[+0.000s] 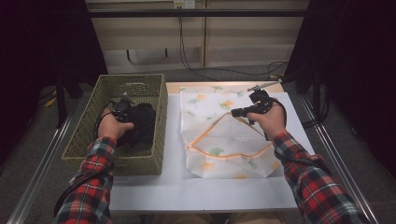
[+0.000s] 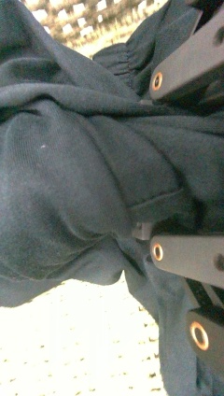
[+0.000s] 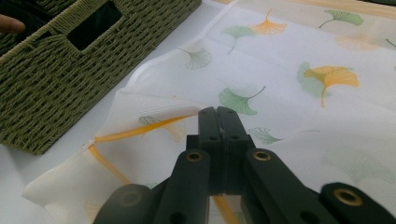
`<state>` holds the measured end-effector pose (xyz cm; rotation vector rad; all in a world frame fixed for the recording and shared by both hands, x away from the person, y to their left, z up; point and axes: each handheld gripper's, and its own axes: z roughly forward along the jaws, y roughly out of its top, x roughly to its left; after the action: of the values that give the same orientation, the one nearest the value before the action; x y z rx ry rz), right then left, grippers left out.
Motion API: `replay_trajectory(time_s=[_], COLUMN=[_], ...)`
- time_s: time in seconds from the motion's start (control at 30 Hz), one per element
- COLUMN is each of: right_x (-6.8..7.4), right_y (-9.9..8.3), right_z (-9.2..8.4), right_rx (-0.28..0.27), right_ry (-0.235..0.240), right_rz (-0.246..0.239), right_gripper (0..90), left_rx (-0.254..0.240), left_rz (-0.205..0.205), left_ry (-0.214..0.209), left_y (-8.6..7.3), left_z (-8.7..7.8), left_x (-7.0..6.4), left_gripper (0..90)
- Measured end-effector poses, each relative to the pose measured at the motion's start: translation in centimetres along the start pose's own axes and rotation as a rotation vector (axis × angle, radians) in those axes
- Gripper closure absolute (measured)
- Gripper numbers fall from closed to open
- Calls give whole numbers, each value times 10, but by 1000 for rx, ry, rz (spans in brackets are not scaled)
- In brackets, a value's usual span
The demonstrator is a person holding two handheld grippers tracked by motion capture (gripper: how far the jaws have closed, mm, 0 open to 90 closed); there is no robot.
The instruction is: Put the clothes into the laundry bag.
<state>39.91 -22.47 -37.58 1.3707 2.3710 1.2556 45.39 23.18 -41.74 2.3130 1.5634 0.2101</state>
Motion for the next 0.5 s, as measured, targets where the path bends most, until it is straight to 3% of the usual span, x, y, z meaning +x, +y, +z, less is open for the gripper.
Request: replay_trajectory(time_s=[0.27,0.5], right_x=[1,2], right_y=[0,0], right_z=[0,-1], right_rx=[-1,0], right_ry=[3,0], right_rz=[-4,-4], right_gripper=[900,900], left_rx=[-52,-46], left_rz=[-72,-76], left_ry=[-23,-29], left_y=[5,7], left_z=[-21,-25], left_x=[8,8], left_gripper=[602,603])
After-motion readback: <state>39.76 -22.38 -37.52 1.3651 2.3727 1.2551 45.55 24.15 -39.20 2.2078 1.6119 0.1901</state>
